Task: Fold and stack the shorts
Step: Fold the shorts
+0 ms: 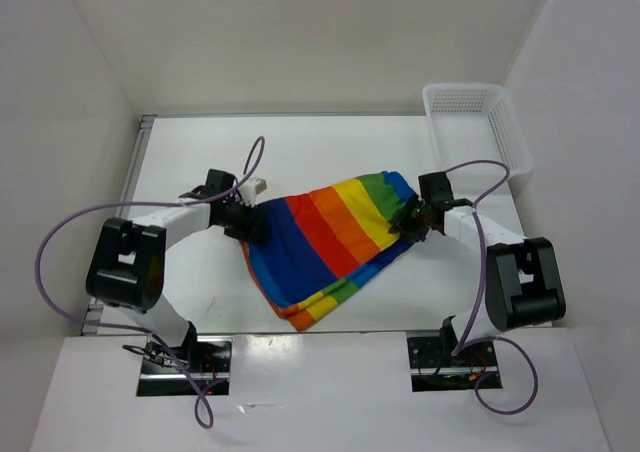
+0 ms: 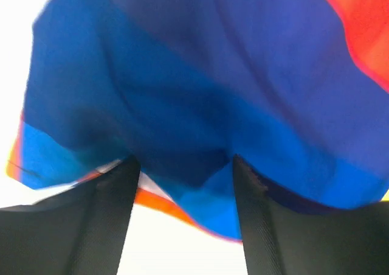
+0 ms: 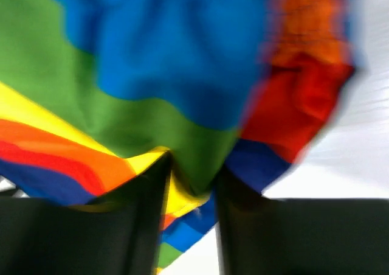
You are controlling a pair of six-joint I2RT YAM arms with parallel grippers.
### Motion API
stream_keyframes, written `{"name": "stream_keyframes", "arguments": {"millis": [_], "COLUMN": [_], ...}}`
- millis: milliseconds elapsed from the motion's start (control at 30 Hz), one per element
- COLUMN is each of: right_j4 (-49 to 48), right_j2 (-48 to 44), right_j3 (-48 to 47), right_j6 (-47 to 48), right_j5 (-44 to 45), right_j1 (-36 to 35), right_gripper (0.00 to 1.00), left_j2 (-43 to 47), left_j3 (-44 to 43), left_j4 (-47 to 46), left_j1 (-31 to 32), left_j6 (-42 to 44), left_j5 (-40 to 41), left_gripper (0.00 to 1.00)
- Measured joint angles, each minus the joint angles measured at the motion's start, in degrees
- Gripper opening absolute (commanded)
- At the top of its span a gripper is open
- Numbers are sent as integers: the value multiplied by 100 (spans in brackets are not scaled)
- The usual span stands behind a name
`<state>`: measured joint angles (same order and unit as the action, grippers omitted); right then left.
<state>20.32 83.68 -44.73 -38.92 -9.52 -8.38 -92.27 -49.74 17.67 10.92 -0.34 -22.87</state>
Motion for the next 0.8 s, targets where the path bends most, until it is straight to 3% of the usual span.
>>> {"name": "stream_keyframes", "arguments": {"millis": [67, 233, 367, 400, 433, 533, 633, 800], "right_j4": [-39, -260, -485, -479, -476, -472, -424, -186], "right_j2": [37, 216, 551, 627, 682, 656, 485, -175], "right_j3": [2, -55, -284, -407, -533, -879, -979, -616], "right_j6": [-72, -339, -560, -570, -562, -503, -428, -431], "right_j5": [-44, -284, -603, -645, -682, -686, -643, -505], "right_j1": [-164, -741, -1086, -1128, -1165, -1220, -1228, -1189], "right_gripper": [12, 10, 29, 37, 62, 77, 77, 76], "left_j2": [-365, -1143, -1823, -1923, -1952, -1781, -1143, 761], "left_j3": [-365, -1287, -2452, -2741, -2951, -3432, -3241, -1296], "left_j4": [-177, -330, -267, -264, -249, -144, -4, 332], "left_j1": [7, -52, -225, -264, -291, -380, -442, -553], "left_j6": [-4, 2, 7, 13, 11, 13, 9, 11], "left_j5": [52, 208, 382, 422, 461, 531, 457, 127], "left_gripper": [62, 62, 69, 72, 75, 83, 83, 83]}}
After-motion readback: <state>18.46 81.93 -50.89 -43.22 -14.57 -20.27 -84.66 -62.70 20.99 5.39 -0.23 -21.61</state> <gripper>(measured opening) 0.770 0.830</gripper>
